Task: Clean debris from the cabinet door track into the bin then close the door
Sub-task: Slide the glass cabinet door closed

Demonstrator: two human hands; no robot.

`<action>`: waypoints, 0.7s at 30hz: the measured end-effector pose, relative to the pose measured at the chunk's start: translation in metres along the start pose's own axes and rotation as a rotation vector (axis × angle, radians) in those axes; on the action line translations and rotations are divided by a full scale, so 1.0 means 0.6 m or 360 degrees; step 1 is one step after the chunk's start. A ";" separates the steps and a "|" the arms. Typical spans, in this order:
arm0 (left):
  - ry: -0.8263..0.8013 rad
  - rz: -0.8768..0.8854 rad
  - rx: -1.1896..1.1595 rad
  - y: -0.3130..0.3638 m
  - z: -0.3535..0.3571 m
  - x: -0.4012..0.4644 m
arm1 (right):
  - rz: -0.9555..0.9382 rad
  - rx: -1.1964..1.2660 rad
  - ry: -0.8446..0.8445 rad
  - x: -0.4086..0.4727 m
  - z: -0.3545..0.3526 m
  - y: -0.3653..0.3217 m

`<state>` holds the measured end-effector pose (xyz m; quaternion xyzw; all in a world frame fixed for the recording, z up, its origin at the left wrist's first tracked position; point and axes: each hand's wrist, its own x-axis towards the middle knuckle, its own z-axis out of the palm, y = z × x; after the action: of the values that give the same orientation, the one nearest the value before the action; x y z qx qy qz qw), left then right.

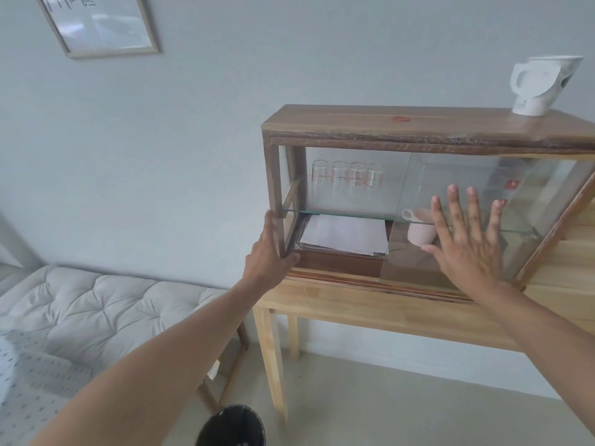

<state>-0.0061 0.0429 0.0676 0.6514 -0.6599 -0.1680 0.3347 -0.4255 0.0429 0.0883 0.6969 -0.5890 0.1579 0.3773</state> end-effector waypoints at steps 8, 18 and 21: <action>-0.0026 0.0006 0.0021 -0.003 0.003 0.000 | -0.0097 0.0018 0.0019 0.022 -0.003 -0.034; -0.0047 0.0021 0.0127 -0.009 -0.003 0.001 | -0.0170 0.0152 0.0076 0.092 -0.014 -0.188; -0.0069 0.0013 0.0131 -0.010 -0.002 0.001 | -0.0179 0.0180 0.0079 0.105 -0.013 -0.216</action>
<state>-0.0006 0.0419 0.0647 0.6582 -0.6759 -0.1533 0.2939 -0.2857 0.0073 0.0913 0.7450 -0.5296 0.1866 0.3600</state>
